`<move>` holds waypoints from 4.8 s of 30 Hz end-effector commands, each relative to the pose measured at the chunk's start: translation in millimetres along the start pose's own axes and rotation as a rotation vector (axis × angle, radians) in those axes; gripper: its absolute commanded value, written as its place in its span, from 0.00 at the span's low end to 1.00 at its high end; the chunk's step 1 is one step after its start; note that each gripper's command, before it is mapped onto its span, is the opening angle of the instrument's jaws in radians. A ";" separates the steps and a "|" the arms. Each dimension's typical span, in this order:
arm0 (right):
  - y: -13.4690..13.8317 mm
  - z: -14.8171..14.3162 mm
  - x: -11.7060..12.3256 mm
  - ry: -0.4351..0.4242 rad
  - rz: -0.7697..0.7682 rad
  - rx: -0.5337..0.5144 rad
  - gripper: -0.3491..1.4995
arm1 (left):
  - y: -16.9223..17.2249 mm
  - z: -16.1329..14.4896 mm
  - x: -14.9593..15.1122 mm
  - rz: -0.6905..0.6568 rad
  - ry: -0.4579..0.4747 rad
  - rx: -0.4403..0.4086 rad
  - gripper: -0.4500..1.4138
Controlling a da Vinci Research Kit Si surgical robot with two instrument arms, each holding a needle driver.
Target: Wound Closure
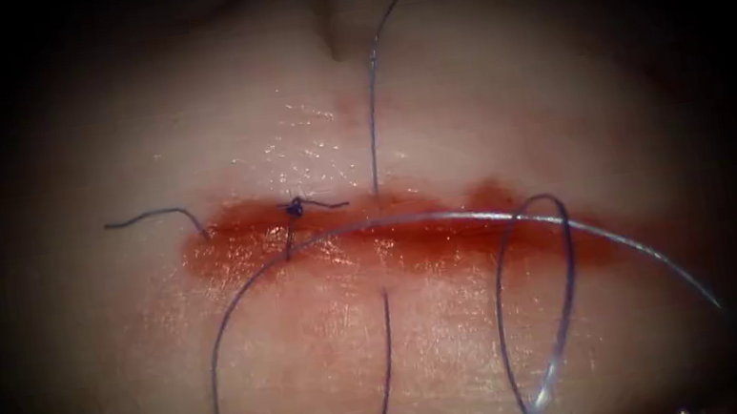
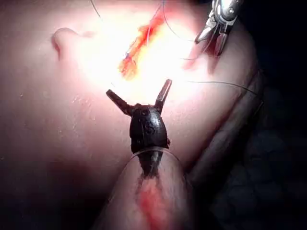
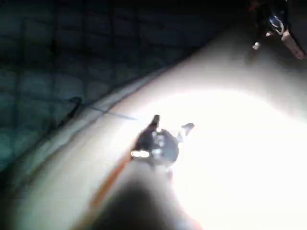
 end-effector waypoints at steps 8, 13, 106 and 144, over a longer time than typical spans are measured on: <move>1.9 -2.9 -3.7 -0.047 0.026 -0.094 0.82 | 2.0 2.1 -2.0 0.009 -0.020 -0.073 0.87; 3.4 -1.1 -5.8 -0.026 -0.001 -0.151 0.79 | 2.3 2.7 -2.6 0.016 -0.023 -0.082 0.86; 4.6 -22.6 0.0 0.318 0.104 0.085 0.86 | 1.4 1.9 -4.3 0.033 -0.060 -0.057 0.74; 7.3 2.7 -10.5 0.107 -0.155 -0.169 0.69 | 1.7 2.2 -4.5 0.035 -0.065 -0.060 0.73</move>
